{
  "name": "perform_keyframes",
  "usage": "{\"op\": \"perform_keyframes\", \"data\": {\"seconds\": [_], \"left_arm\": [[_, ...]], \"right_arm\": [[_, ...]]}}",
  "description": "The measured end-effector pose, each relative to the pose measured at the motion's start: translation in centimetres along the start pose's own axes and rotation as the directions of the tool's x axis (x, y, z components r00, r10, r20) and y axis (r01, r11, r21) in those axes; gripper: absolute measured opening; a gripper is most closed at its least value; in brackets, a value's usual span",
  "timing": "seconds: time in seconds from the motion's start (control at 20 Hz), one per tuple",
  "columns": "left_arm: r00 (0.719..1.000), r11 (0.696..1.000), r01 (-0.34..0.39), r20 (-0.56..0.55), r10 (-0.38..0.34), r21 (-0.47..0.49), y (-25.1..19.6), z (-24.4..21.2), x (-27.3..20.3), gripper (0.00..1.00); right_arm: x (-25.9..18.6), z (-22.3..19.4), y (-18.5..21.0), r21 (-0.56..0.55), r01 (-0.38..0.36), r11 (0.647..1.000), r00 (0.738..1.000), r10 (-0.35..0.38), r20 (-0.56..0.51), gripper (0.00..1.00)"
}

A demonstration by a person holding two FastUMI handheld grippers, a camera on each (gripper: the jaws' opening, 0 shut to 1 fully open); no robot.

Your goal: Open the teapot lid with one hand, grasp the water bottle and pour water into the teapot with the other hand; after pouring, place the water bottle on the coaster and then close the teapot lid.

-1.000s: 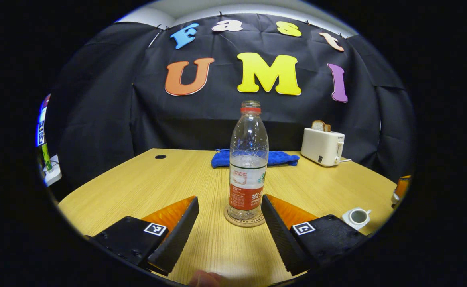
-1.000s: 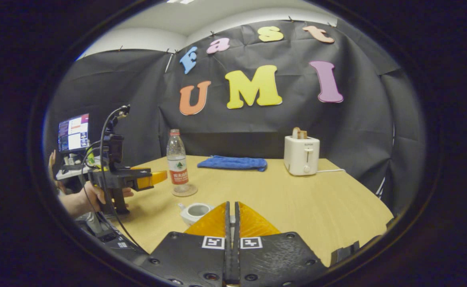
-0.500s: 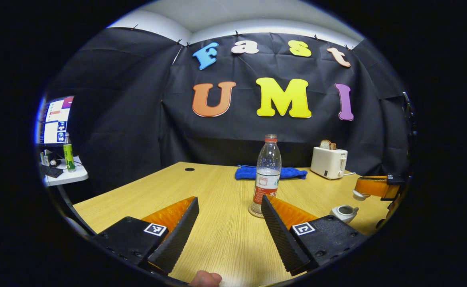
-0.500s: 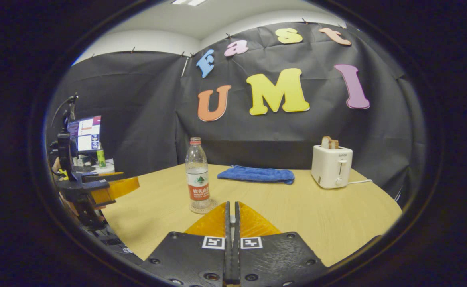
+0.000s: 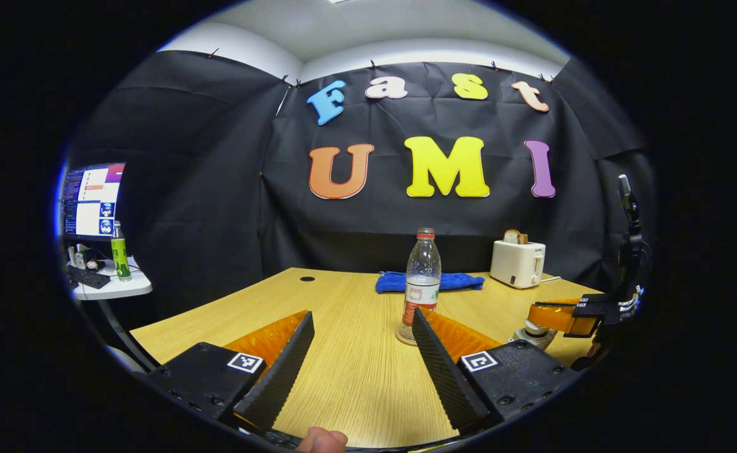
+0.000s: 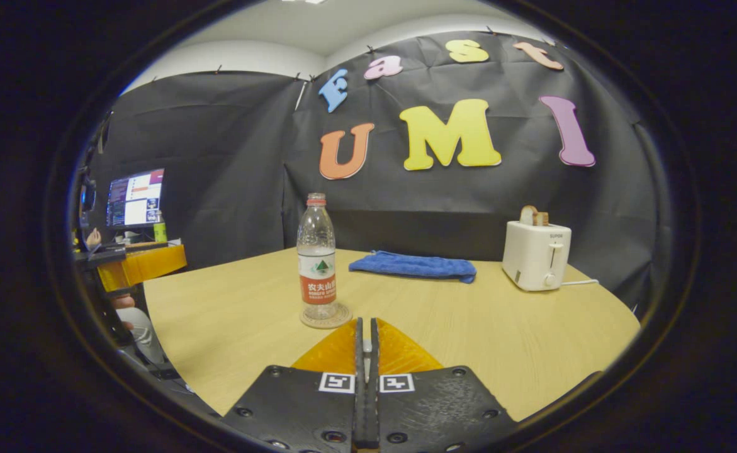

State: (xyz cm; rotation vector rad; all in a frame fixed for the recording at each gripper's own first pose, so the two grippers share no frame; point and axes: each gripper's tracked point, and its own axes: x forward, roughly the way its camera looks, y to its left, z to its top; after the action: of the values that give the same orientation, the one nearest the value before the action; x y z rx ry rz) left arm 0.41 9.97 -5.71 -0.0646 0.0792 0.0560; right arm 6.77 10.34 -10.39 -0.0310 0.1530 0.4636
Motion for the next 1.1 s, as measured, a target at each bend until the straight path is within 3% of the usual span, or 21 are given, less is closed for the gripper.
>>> {"op": "perform_keyframes", "data": {"seconds": [0.55, 0.7, 0.75, 0.9, 0.95, 1.1], "left_arm": [[1.0, 1.0, -0.003, 0.015, 0.002, 0.028, -0.9, 0.8, -0.3, 0.98], [1.0, 1.0, 0.0, 0.027, -0.001, 0.029, -1.9, 1.4, -0.5, 0.98], [0.999, 1.0, 0.004, 0.034, -0.005, 0.031, -2.5, 1.8, -0.5, 0.98], [0.997, 0.998, 0.037, 0.06, -0.039, 0.043, -4.8, 2.7, -0.7, 0.98], [0.996, 0.998, 0.053, 0.068, -0.056, 0.043, -5.8, 3.0, -0.9, 0.98], [0.99, 0.995, 0.089, 0.105, -0.093, 0.04, -8.5, 4.7, -1.5, 0.98]], "right_arm": [[0.1, -1.5, -0.3, 0.019, 0.017, 1.0, 1.0, -0.017, -0.012, 0.0], [-0.4, -0.8, -0.5, 0.016, 0.032, 0.999, 0.999, -0.033, 0.006, 0.04], [-0.8, -0.1, -0.5, 0.017, 0.029, 0.999, 0.999, -0.03, 0.022, 0.17], [-3.2, 2.8, -1.8, 0.022, 0.076, 0.997, 0.993, -0.078, 0.093, 0.77], [-4.5, 3.9, -2.5, 0.025, 0.102, 0.994, 0.987, -0.104, 0.122, 0.92], [-8.4, 6.3, -4.5, 0.011, 0.19, 0.982, 0.961, -0.188, 0.202, 0.94]]}}
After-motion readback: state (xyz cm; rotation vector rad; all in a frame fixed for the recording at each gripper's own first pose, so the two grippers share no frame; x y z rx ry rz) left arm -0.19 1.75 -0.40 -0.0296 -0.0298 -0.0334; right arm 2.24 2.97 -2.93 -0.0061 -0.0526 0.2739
